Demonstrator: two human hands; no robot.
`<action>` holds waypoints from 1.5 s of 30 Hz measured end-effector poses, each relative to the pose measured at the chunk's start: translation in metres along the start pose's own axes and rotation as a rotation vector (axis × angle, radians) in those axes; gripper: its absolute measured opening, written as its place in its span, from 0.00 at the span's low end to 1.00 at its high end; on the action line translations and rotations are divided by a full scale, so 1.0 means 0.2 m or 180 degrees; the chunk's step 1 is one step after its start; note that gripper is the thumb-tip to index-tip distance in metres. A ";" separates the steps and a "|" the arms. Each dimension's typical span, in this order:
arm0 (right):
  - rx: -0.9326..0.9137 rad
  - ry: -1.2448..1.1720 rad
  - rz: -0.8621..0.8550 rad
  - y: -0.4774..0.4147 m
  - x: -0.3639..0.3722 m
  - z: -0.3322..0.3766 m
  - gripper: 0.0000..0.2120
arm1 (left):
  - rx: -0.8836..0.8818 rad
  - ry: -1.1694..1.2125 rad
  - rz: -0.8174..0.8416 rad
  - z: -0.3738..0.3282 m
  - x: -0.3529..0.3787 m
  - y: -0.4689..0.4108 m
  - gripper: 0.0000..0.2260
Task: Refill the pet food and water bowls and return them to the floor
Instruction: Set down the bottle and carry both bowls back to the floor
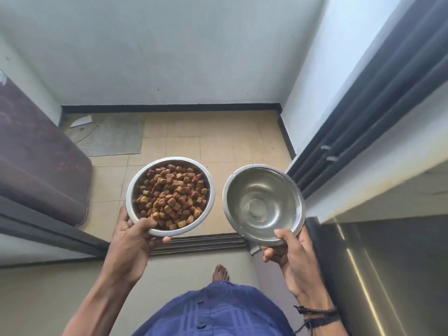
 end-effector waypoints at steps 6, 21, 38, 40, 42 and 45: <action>0.0172 0.0157 0.0372 -0.38 0.19 0.18 0.17 | 0.0004 0.0230 -0.0331 -0.09 0.08 -0.25 0.28; 0.0334 0.0269 0.0552 -1.16 0.59 0.31 0.16 | -0.0081 0.0295 -0.0825 -0.32 0.17 -1.01 0.27; 0.0032 -0.0096 -0.0146 -2.11 1.32 0.28 0.18 | -0.0430 0.0063 -0.0010 -0.85 0.01 -2.40 0.25; 0.0066 -0.0081 -0.0121 -2.22 1.38 0.28 0.18 | -0.0448 0.0068 0.0039 -0.88 0.01 -2.51 0.26; 0.0087 -0.0056 -0.0103 -2.35 1.43 0.27 0.19 | -0.0488 0.0108 0.0038 -0.87 -0.01 -2.62 0.26; 0.0189 0.0005 -0.0085 -2.55 1.48 0.23 0.21 | -0.0651 0.0156 -0.0004 -0.81 -0.03 -2.77 0.25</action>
Point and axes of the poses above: each hand's wrist, its own y-axis away from the middle knuckle, its own x-axis out of the palm, z = x × y, the point moved 3 cm from there along -y, towards the middle knuckle, and after that the axes turned 15 degrees about -y, right-handed, at the moved point
